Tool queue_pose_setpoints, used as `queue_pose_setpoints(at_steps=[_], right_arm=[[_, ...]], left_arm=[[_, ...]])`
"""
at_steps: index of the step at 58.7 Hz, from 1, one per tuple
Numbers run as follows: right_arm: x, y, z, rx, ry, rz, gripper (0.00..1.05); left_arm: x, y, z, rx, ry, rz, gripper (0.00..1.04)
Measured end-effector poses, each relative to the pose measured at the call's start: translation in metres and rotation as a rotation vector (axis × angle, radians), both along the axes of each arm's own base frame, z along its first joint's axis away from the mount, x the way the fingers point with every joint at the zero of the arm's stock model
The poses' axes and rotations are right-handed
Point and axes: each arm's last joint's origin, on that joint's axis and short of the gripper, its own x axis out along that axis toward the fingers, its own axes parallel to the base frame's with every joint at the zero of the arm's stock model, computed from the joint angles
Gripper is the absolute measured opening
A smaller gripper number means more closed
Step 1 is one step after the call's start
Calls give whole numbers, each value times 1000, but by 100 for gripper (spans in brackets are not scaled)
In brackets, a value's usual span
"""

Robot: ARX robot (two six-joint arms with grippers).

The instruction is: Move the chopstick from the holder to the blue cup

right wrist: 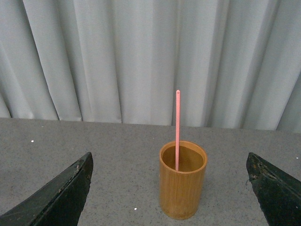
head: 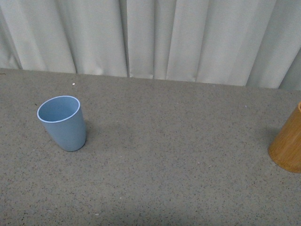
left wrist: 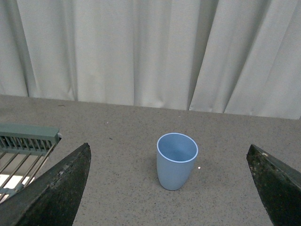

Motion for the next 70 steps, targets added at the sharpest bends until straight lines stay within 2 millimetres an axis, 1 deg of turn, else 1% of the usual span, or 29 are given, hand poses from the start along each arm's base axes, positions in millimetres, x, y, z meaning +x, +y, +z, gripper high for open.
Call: queue_pose_setpoints(at_steps=[70], right_arm=[[0, 0, 0, 0, 0, 0, 95]], left_arm=[[0, 0, 0, 0, 0, 0, 98]])
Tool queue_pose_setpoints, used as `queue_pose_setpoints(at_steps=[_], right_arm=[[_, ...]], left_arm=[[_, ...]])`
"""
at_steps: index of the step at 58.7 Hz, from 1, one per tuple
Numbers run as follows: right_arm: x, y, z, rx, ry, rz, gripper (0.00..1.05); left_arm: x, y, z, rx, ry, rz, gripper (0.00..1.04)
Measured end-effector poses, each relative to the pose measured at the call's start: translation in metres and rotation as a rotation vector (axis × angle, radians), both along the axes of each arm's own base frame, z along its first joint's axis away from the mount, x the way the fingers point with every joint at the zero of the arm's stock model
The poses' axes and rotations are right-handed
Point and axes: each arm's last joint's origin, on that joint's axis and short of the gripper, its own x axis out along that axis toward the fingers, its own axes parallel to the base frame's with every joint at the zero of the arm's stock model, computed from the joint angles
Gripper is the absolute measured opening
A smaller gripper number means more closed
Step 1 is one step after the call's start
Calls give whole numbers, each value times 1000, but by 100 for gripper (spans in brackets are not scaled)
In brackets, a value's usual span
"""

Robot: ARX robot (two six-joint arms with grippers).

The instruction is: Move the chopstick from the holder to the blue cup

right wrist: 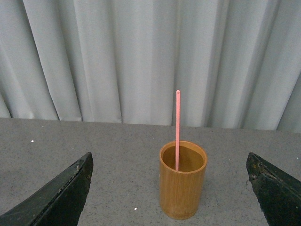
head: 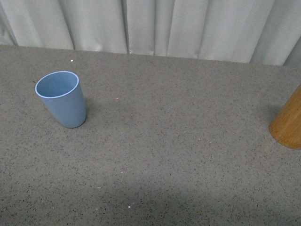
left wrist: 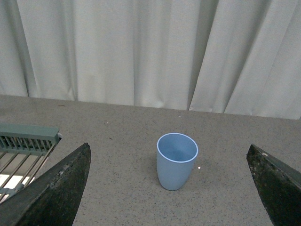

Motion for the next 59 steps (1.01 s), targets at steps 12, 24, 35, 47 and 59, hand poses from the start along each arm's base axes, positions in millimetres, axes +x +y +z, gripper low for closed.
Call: queue_pose_setpoints(at_steps=[12, 24, 35, 47, 59], right_arm=[[0, 0, 0, 0, 0, 0, 95], [0, 0, 0, 0, 0, 0, 95], [0, 0, 0, 0, 0, 0, 95], [0, 0, 0, 0, 0, 0, 95], [0, 0, 0, 0, 0, 0, 95]], left_arm=[[0, 0, 0, 0, 0, 0, 98], [0, 0, 0, 0, 0, 0, 98], [0, 0, 0, 0, 0, 0, 98], [0, 0, 0, 0, 0, 0, 98], [0, 0, 0, 0, 0, 0, 98]])
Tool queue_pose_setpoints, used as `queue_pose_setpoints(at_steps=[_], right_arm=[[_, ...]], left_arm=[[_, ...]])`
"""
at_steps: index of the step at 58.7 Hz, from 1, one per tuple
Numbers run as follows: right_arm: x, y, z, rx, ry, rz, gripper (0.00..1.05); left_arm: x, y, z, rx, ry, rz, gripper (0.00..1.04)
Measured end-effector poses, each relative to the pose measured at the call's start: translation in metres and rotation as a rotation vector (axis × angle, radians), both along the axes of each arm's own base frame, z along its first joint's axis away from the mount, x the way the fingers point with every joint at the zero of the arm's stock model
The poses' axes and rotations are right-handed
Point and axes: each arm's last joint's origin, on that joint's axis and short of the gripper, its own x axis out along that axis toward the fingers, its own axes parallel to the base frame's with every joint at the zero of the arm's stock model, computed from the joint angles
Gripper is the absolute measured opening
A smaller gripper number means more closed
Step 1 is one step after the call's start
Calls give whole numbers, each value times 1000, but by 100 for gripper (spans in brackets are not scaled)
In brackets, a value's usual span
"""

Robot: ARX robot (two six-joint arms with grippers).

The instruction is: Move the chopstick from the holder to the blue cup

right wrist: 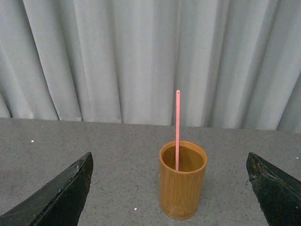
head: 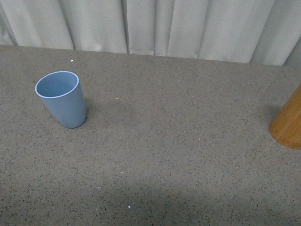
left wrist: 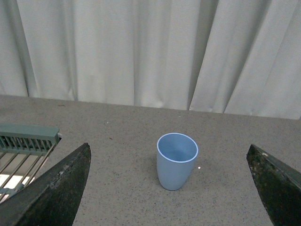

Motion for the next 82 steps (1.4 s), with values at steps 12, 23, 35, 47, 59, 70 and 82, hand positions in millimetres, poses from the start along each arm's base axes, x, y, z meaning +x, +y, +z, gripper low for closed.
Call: queue_pose_setpoints(at_steps=[12, 23, 35, 47, 59, 70, 82], right_arm=[[0, 0, 0, 0, 0, 2, 95], [0, 0, 0, 0, 0, -2, 95], [0, 0, 0, 0, 0, -1, 95], [0, 0, 0, 0, 0, -1, 95], [0, 0, 0, 0, 0, -1, 95], [0, 0, 0, 0, 0, -1, 95], [0, 0, 0, 0, 0, -1, 95]], left_arm=[[6, -2, -5, -140, 316, -284, 98], [31, -13, 2, -289, 428, -321, 98], [61, -31, -7, -339, 555, -298, 98], [117, -65, -24, -308, 672, -190, 98], [133, -73, -32, -293, 726, -147, 98], [143, -86, -36, -270, 740, -155, 98], [153, -89, -43, -282, 763, -99, 98]])
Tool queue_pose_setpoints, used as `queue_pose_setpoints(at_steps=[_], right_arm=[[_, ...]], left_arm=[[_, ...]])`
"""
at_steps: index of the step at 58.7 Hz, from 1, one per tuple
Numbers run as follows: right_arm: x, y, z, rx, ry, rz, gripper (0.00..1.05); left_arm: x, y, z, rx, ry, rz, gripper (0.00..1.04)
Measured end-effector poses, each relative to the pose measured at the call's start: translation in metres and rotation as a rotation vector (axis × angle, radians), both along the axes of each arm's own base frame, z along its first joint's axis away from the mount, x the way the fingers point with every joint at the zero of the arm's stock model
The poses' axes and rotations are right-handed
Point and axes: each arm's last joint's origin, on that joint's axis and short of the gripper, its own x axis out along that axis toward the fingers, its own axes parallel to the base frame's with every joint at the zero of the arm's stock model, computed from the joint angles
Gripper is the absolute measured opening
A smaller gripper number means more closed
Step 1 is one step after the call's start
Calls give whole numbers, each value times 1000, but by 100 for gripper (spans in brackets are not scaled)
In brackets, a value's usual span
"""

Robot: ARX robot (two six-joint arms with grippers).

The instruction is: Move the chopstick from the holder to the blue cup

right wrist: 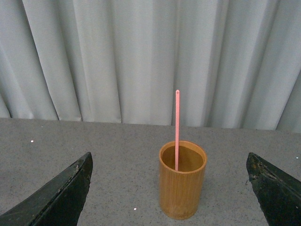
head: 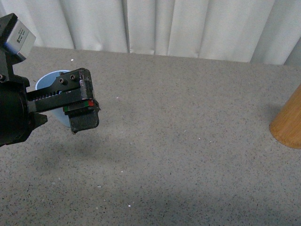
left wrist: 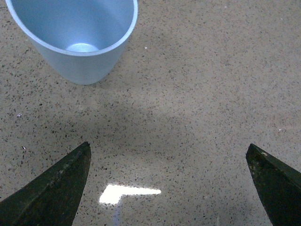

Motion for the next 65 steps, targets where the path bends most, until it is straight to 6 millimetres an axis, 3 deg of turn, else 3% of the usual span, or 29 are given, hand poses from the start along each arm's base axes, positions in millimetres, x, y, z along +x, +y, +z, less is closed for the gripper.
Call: queue_pose_setpoints(at_steps=[65], right_arm=[[0, 0, 0, 0, 0, 0, 95]], left_arm=[[56, 32, -10, -61, 37, 303, 98]])
